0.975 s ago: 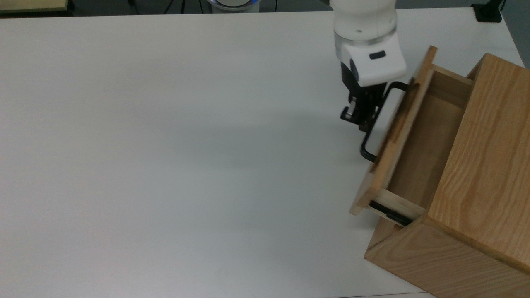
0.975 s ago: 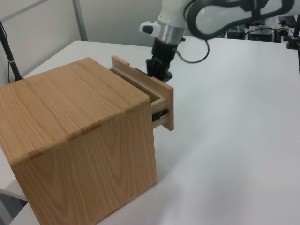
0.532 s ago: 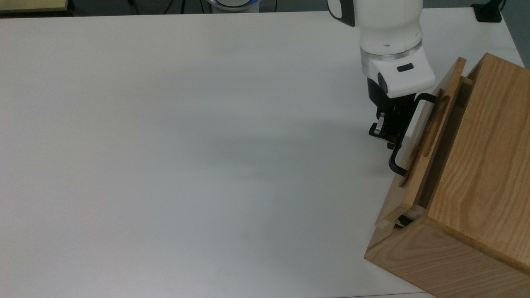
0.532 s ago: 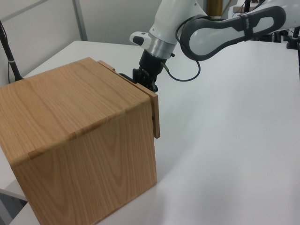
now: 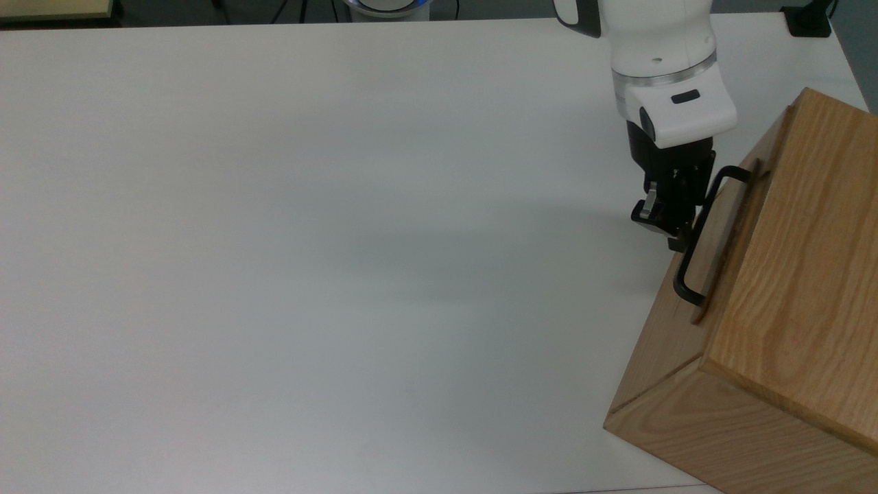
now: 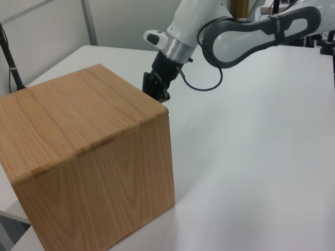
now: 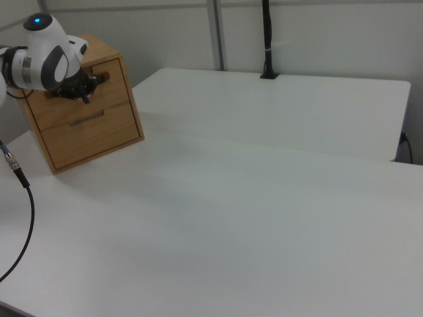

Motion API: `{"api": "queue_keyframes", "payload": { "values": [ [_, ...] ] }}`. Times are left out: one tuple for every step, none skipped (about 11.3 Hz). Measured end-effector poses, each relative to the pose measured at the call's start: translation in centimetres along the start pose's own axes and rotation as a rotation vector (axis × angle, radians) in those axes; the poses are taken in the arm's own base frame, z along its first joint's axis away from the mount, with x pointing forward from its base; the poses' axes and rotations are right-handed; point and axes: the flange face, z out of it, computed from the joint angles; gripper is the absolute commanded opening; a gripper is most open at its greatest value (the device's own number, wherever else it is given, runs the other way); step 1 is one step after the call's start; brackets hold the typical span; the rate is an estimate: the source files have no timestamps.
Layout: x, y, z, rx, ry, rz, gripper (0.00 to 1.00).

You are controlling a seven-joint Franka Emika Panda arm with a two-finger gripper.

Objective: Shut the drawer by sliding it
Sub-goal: 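Hold the gripper against the closed drawer front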

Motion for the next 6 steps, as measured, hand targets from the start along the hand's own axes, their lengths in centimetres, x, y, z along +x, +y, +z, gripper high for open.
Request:
{"api": "queue_keyframes", "payload": {
  "values": [
    [-0.05,-0.17,0.39,0.002,0.001,0.026,0.00],
    [-0.05,-0.39,0.69,0.008,0.001,0.043,0.01],
    [-0.04,-0.58,0.86,0.014,0.001,0.054,0.01],
    [-0.04,-0.62,0.88,0.016,0.001,0.057,0.01],
    [-0.04,-0.59,0.88,0.016,0.002,0.058,0.02],
    [-0.02,-0.44,0.69,0.015,0.004,0.059,0.02]
  ]
}}
